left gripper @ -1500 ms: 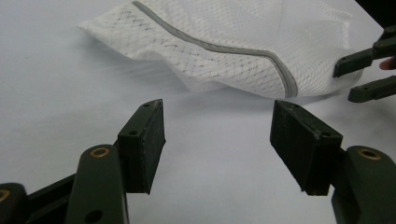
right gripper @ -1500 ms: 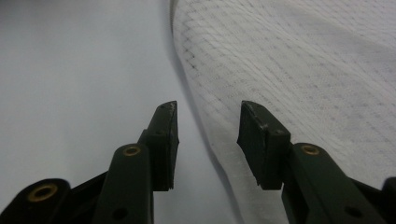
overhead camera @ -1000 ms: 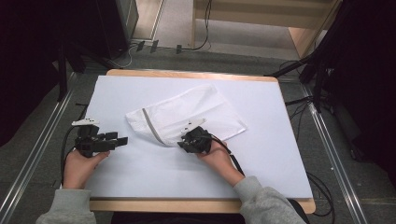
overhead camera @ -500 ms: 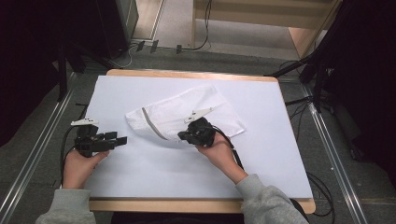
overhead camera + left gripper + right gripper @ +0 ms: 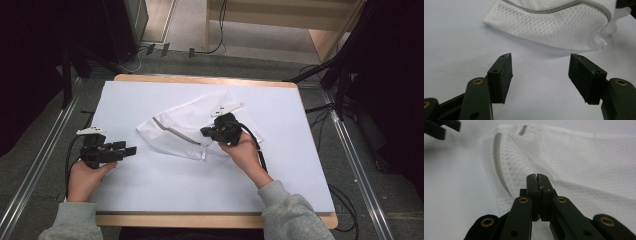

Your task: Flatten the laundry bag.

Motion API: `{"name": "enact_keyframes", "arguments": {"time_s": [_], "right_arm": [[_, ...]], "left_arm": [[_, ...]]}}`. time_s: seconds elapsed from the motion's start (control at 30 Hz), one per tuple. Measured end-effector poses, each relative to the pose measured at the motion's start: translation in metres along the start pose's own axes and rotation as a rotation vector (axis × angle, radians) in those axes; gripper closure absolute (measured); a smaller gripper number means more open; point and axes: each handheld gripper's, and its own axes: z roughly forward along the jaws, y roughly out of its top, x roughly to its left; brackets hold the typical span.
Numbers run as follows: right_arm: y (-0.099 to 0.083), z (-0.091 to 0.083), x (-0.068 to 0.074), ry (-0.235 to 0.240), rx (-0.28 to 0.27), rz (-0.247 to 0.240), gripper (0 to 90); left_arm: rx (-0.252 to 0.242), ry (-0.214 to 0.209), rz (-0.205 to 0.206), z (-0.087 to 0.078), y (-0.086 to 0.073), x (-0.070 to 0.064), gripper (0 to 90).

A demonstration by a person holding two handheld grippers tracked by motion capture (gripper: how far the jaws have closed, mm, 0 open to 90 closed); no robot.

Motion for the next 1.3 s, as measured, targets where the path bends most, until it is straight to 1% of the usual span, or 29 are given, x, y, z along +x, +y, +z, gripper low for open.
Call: {"name": "enact_keyframes", "arguments": {"time_s": [0.13, 0.2, 0.23, 0.3, 0.4, 0.43, 0.5, 0.57, 0.67, 0.73, 0.8, 0.97, 1.17, 1.27, 1.3], "right_arm": [[-0.007, 0.013, -0.021, -0.011, 0.028, 0.055, 90.0], [-0.011, 0.020, -0.029, -0.003, 0.040, 0.087, 90.0], [-0.012, 0.023, -0.031, -0.006, 0.054, 0.092, 90.0], [-0.016, 0.030, -0.034, -0.010, 0.075, 0.083, 89.9], [-0.022, 0.040, -0.035, -0.007, 0.119, 0.082, 88.3], [-0.023, 0.042, -0.035, -0.007, 0.126, 0.086, 87.6], [-0.024, 0.043, -0.033, -0.007, 0.126, 0.078, 85.0], [-0.023, 0.041, -0.031, -0.012, 0.121, 0.063, 80.9], [-0.021, 0.032, -0.028, -0.009, 0.105, 0.066, 73.8], [-0.020, 0.025, -0.025, -0.010, 0.093, 0.064, 71.0], [-0.019, 0.017, -0.022, -0.017, 0.082, 0.051, 69.1], [-0.018, -0.001, -0.008, -0.006, 0.045, 0.020, 68.8], [-0.024, -0.015, 0.009, 0.018, 0.044, 0.004, 69.9], [-0.031, -0.019, 0.015, 0.028, 0.054, 0.018, 69.7], [-0.033, -0.020, 0.017, 0.031, 0.055, 0.015, 69.4]], "left_arm": [[0.001, -0.001, 0.004, 0.001, 0.000, 0.000, 36.6], [0.004, 0.000, 0.005, 0.001, 0.000, 0.000, 36.6], [0.004, -0.001, 0.006, 0.001, -0.001, 0.000, 36.6], [0.004, -0.003, 0.005, 0.001, -0.001, -0.001, 36.6], [0.000, -0.004, 0.006, 0.001, -0.001, 0.000, 36.6], [-0.001, -0.002, 0.007, 0.001, -0.001, 0.000, 36.6], [-0.006, -0.003, 0.006, 0.000, 0.000, 0.000, 36.6], [-0.007, -0.004, 0.006, 0.000, 0.000, 0.000, 36.6], [-0.007, -0.007, 0.011, 0.002, 0.002, 0.000, 36.6], [-0.008, -0.007, 0.015, 0.003, 0.003, -0.001, 36.6], [-0.006, -0.009, 0.018, 0.004, 0.005, -0.001, 36.6], [-0.010, -0.014, 0.024, 0.008, 0.009, -0.001, 36.6], [-0.010, -0.024, 0.035, 0.014, 0.016, -0.003, 36.6], [-0.004, -0.032, 0.042, 0.018, 0.020, -0.003, 36.6], [-0.003, -0.032, 0.045, 0.020, 0.022, -0.004, 36.7]]}}
